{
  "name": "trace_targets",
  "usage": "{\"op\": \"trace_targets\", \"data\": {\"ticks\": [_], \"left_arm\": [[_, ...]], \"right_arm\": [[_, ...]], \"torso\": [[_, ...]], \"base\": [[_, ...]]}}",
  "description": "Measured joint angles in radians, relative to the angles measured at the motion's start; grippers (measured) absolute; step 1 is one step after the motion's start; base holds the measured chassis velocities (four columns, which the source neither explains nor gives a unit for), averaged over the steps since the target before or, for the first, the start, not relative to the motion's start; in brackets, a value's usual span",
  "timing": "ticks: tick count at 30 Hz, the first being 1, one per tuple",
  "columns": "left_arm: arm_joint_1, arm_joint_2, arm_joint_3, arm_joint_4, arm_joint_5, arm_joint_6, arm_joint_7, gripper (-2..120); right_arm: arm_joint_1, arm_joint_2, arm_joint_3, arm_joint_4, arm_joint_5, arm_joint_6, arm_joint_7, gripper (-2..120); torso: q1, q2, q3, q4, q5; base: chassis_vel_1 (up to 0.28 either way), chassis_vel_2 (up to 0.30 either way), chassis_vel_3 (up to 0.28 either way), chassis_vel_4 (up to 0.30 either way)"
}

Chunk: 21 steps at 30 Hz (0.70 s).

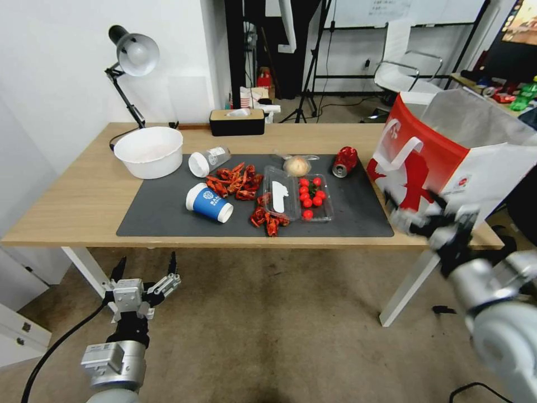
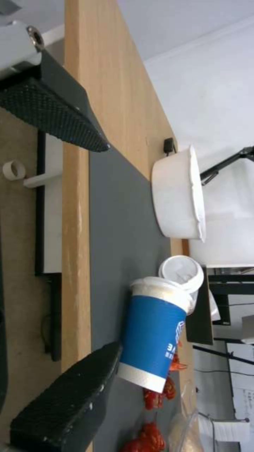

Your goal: Pick up the trash from the table and place it into the takeout bag.

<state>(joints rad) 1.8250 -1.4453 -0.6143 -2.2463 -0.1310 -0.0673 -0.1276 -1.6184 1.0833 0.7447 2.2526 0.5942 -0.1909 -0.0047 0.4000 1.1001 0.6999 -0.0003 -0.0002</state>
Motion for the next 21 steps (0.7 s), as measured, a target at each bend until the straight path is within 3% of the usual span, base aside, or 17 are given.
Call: {"op": "trace_targets", "data": {"ticks": [8,21], "left_arm": [[-0.005,0.006,-0.001,0.015,-0.012,-0.002,0.001,100],[-0.025,0.019,-0.016,0.050,-0.012,0.002,0.001,100]], "right_arm": [[-0.064,0.051,-0.075,-0.123,-0.058,0.000,-0.028,100],[-0.069,0.085,-0.115,-0.145,-0.118,0.000,-0.016,100]], "torso": [[0.000,0.000,0.000,0.0005,0.0002],[0.000,0.000,0.000,0.0004,0.0000]], "base": [[0.000,0.000,0.000,0.000],[0.000,0.000,0.000,0.000]]}}
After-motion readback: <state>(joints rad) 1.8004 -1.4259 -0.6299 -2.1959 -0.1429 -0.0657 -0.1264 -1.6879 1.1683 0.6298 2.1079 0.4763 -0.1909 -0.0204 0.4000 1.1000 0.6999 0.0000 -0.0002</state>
